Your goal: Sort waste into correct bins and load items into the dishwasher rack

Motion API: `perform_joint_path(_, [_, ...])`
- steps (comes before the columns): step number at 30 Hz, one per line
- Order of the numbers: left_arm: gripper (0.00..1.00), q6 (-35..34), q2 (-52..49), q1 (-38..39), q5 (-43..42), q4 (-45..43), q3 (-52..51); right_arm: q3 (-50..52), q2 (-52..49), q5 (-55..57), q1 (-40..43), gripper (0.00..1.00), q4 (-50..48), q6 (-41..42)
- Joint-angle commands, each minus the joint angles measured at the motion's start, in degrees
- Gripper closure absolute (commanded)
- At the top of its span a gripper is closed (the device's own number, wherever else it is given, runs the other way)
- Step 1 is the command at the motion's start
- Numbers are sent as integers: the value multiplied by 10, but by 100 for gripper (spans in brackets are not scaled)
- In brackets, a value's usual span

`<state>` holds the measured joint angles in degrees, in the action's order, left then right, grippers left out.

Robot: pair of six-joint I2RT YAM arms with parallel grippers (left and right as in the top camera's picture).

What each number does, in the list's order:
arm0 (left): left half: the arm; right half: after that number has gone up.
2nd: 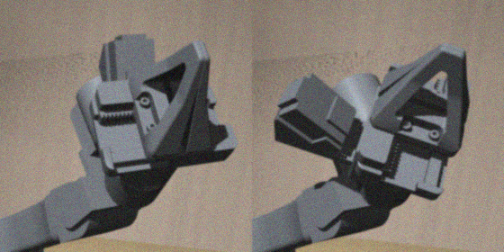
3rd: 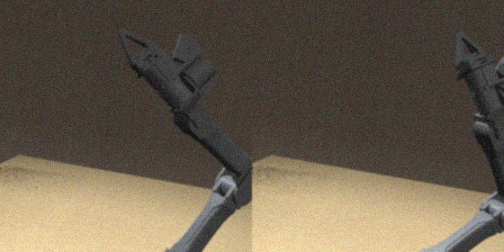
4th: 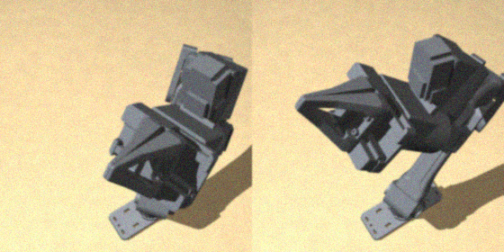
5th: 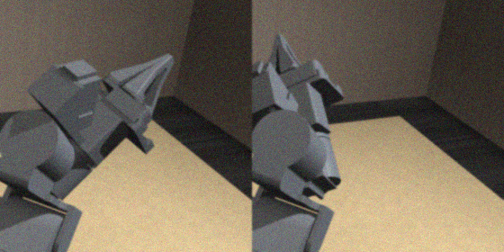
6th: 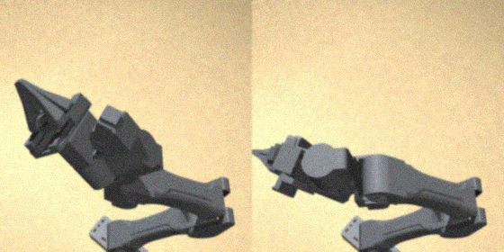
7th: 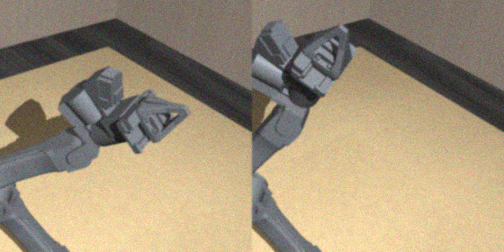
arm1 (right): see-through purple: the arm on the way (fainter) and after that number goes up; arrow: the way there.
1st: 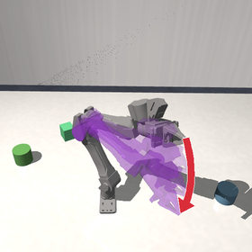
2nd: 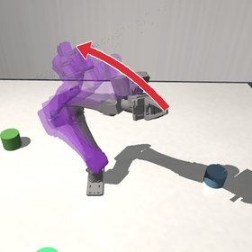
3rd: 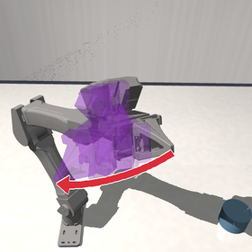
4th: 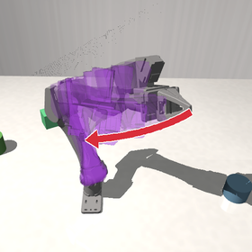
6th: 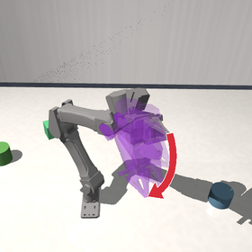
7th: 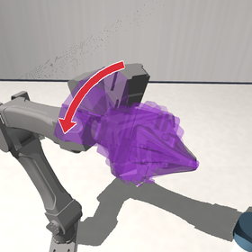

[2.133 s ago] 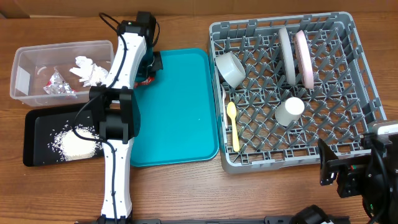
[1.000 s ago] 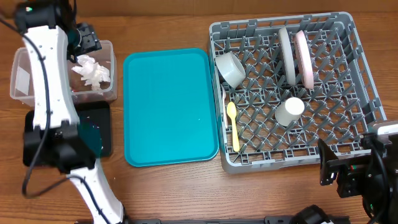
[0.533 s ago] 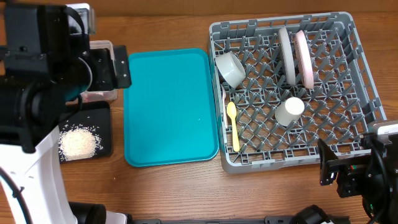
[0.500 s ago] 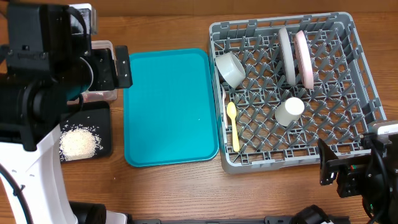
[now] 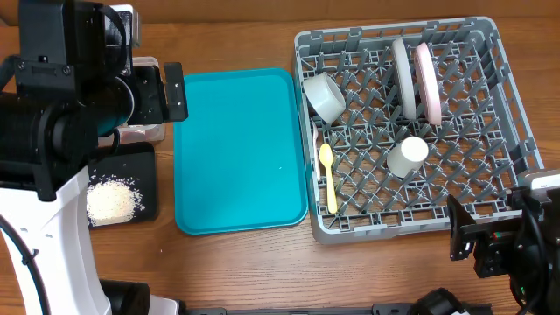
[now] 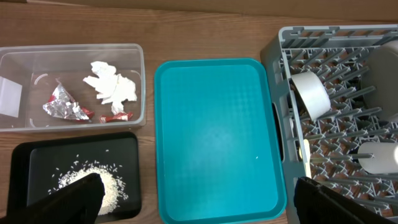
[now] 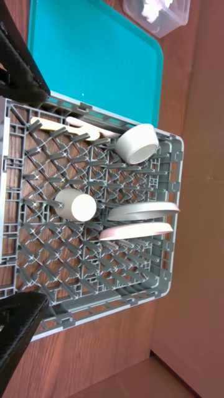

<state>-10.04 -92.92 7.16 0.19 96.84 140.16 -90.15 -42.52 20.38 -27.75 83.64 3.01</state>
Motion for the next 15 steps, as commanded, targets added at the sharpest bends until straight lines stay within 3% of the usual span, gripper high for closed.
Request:
perform_joint_path(1, [0,13,-5,2,-7,0,-1,2,5,5,11,0,1,4])
perform_joint_path(5, [0,13,-5,2,-7,0,-1,3,9,-11,97,0,13,-3])
perform_joint_path(8, [0,13,-5,2,-7,0,-1,36,25,-77,184,0,-54,-41])
perform_joint_path(11, [0,13,-4,2,-7,0,-1,143,73,-215,271,0,-212,-80])
perform_joint_path(15, [0,13,-5,2,-7,0,-1,340,154,-361,335,0,-342,-48])
